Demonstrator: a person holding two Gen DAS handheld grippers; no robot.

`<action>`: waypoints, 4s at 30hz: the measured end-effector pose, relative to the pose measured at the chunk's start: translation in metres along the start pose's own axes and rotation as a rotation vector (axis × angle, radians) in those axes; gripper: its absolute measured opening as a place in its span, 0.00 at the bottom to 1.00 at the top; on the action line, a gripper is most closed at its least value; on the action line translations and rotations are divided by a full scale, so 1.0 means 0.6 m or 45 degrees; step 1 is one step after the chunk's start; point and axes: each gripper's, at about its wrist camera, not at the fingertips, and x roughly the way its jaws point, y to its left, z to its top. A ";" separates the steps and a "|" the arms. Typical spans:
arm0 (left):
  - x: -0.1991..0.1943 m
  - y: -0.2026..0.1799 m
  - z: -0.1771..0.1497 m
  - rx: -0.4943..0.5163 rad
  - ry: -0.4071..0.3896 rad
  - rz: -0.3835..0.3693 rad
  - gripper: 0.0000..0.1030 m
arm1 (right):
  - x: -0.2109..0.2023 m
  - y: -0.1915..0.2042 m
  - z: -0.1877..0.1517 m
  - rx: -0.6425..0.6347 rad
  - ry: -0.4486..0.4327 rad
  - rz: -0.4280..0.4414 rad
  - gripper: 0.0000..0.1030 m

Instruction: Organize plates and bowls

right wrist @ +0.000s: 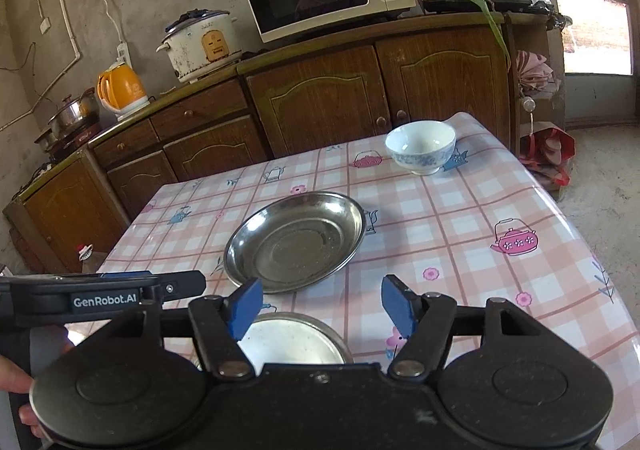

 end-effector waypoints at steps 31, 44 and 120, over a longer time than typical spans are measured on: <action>0.023 -0.065 0.090 0.116 -0.074 -0.010 0.78 | -0.019 -0.051 0.119 -0.029 -0.203 -0.070 0.78; 0.054 -0.079 0.121 0.146 -0.075 0.006 0.80 | 0.012 -0.075 0.162 -0.017 -0.238 -0.093 0.79; 0.399 -0.139 0.292 0.086 0.024 -0.137 0.20 | 0.412 -0.256 0.274 0.224 -0.038 -0.156 0.25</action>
